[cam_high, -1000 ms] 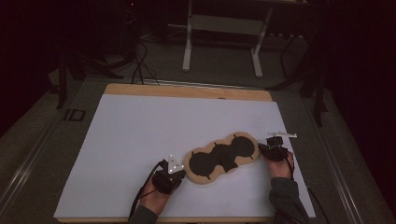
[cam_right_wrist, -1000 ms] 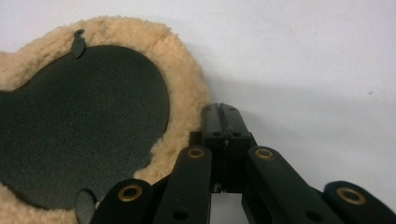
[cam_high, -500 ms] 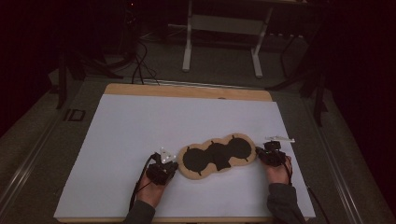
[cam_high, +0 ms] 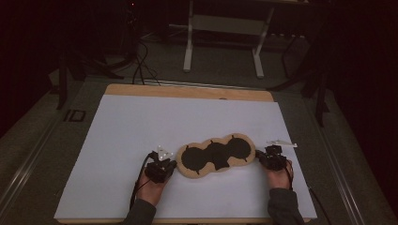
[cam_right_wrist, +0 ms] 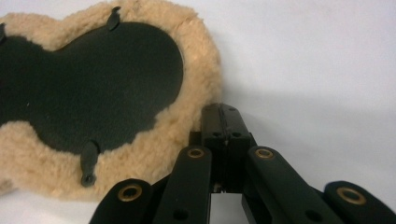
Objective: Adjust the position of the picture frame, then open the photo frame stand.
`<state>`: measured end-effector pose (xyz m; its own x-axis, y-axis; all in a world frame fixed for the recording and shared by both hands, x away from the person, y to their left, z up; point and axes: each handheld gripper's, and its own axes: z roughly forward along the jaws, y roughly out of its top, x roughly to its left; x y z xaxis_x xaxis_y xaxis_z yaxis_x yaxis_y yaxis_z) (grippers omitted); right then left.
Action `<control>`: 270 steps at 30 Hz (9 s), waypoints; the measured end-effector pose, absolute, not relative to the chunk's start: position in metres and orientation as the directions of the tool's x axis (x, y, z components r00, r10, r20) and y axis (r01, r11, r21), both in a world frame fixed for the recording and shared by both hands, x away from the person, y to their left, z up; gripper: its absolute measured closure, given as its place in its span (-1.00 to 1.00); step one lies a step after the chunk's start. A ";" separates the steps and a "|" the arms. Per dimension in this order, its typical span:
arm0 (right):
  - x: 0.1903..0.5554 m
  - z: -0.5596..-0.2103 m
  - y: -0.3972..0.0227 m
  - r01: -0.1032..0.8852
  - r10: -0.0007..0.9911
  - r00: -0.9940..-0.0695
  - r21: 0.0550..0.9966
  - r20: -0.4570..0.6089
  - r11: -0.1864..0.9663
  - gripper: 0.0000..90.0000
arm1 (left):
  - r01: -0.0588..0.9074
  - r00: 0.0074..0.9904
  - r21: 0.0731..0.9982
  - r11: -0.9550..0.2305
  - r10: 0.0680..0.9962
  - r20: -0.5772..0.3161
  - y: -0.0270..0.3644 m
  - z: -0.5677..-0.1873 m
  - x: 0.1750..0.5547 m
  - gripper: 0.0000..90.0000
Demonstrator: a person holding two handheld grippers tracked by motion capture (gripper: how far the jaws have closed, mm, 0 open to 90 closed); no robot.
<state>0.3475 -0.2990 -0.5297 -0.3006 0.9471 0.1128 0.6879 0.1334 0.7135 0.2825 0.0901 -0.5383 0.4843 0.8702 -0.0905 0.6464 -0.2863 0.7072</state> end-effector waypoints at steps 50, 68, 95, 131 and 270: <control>0.366 -0.530 -0.246 0.688 0.920 -0.368 0.705 0.134 0.172 1.00 | 0.675 0.399 0.697 -0.244 0.915 -0.066 0.138 -0.537 0.288 0.98; 0.365 -0.531 -0.242 0.688 0.913 -0.380 0.706 0.151 0.169 1.00 | 0.669 0.391 0.706 -0.232 0.918 -0.069 0.147 -0.538 0.296 1.00; 0.346 -0.533 -0.247 0.665 0.899 -0.407 0.727 0.161 0.172 0.89 | 0.651 0.379 0.727 -0.221 0.923 -0.059 0.153 -0.535 0.294 0.97; 0.303 -0.527 -0.255 0.605 0.868 -0.470 0.774 0.159 0.186 0.58 | 0.509 0.641 0.777 -0.371 0.766 -0.054 0.103 -0.517 0.259 0.67; 0.314 -0.521 -0.275 0.576 0.867 -0.452 0.811 0.210 0.104 0.52 | 0.281 0.764 0.596 -0.752 0.551 0.336 0.011 -0.495 0.338 0.45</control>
<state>0.3142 -0.2749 -0.5212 -0.4523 0.8668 0.2100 0.5759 0.1041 0.8109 0.3383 0.0114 -0.4948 0.7637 0.5514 0.3357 0.2809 -0.7521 0.5962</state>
